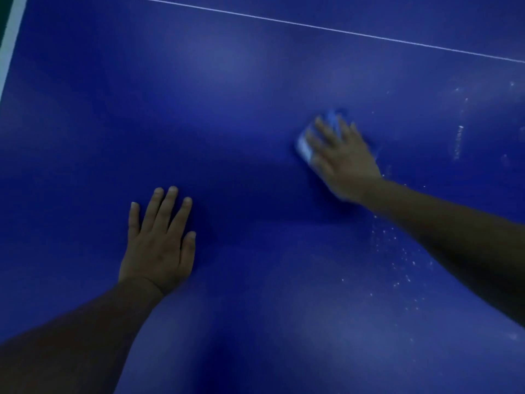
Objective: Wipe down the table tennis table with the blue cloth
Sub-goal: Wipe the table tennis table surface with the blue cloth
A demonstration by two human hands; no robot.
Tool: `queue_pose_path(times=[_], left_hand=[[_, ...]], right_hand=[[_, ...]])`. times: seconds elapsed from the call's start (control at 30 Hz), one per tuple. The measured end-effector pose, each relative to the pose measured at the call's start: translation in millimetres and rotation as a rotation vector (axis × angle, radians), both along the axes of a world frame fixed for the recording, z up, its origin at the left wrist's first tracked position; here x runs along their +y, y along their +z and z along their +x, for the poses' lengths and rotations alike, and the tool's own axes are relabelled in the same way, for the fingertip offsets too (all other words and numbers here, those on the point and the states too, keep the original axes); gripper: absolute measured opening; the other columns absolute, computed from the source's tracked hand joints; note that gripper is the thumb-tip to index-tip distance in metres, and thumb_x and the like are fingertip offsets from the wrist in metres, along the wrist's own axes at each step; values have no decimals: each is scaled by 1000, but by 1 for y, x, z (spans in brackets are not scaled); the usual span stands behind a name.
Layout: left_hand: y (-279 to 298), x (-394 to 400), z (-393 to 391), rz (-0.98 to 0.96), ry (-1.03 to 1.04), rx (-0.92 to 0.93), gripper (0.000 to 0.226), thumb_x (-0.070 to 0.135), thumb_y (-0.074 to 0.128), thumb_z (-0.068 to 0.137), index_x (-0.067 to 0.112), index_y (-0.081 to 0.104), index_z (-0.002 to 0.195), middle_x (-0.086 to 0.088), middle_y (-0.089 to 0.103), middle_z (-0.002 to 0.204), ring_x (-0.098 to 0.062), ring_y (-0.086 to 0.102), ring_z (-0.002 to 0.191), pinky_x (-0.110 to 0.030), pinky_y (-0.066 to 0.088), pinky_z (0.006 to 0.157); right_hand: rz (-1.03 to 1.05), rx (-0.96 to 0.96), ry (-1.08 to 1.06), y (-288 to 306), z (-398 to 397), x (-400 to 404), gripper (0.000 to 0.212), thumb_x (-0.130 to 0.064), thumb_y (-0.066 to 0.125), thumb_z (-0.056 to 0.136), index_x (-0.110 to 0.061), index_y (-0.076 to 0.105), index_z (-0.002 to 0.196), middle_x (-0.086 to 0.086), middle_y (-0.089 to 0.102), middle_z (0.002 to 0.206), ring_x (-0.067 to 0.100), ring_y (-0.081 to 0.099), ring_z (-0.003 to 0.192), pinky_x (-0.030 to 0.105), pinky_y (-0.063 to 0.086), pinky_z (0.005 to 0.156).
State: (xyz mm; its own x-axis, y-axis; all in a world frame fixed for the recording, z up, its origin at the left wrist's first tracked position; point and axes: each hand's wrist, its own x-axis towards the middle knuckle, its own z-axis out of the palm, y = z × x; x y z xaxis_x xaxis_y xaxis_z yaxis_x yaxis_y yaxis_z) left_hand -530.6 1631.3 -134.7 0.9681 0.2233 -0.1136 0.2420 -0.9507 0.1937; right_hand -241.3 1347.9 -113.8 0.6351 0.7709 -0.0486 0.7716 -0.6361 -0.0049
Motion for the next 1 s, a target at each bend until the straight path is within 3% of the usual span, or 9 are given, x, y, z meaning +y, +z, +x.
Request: queue_pose_path(times=[0.13, 0.23, 0.27, 0.43, 0.57, 0.7, 0.8, 0.87, 1.0], left_hand=[[-1, 1, -1, -16, 8, -1, 64, 42, 27, 100, 13, 32, 156, -7, 16, 167, -23, 2, 156, -55, -1, 123], [-1, 1, 0, -30, 8, -6, 64, 44, 26, 100, 13, 32, 156, -7, 16, 167, -22, 1, 156, -56, -1, 123], [0, 0, 0, -31, 9, -7, 64, 44, 25, 100, 13, 31, 156, -7, 15, 167, -22, 1, 156, -56, -2, 123], [1, 1, 2, -24, -5, -12, 66, 48, 20, 100, 14, 29, 157, -7, 14, 168, -22, -1, 156, -58, 0, 123], [2, 1, 2, -19, -5, -27, 69, 50, 17, 98, 15, 27, 157, -8, 15, 167, -24, 3, 156, -57, 0, 123], [5, -3, 3, 7, 18, -55, 69, 48, 18, 98, 11, 30, 156, -13, 22, 165, -30, 12, 154, -59, 4, 122], [11, -14, -19, -1, 2, -112, 68, 44, 20, 99, 6, 36, 153, -15, 26, 163, -32, 18, 153, -57, 5, 122], [15, -32, -56, -61, -20, -160, 65, 41, 26, 99, 4, 41, 150, -16, 30, 162, -32, 22, 152, -57, 7, 122], [14, -67, -162, -162, -67, -173, 63, 43, 27, 101, 5, 44, 148, -16, 31, 161, -31, 22, 152, -58, 11, 122]], right_hand=[[-148, 109, 529, 4, -126, -91, 50, -48, 29, 106, -30, 41, 150, 5, 30, 162, 44, 22, 149, 61, 25, 116], [-194, 115, 626, 11, -112, -112, 49, -50, 26, 106, -32, 39, 150, 1, 29, 162, 39, 19, 151, 58, 22, 118], [-182, 86, 550, 7, -91, -104, 50, -50, 25, 106, -31, 36, 151, 3, 29, 162, 40, 20, 150, 58, 21, 119], [40, 116, -298, 0, -24, -36, 55, -52, 16, 105, -36, 19, 158, -4, 13, 168, 33, 7, 154, 54, 8, 123], [6, 66, -246, -5, -82, -40, 57, -50, 19, 104, -31, 26, 157, 0, 17, 167, 37, 13, 152, 52, 10, 122], [-36, 92, -38, -7, -237, -107, 51, -45, 28, 106, -25, 39, 152, 5, 26, 164, 41, 23, 148, 55, 19, 120], [-119, 145, -13, 1, -308, -167, 54, -46, 21, 108, -30, 18, 159, 4, 16, 167, 38, 15, 152, 56, 19, 120], [-152, 128, -188, 0, -305, -180, 55, -50, 12, 107, -36, 1, 160, 4, 12, 167, 38, 9, 152, 61, 23, 116], [11, 141, -902, 1, -290, -106, 58, -50, 16, 106, -29, 15, 160, 3, 5, 169, 40, -2, 153, 60, 5, 121]])
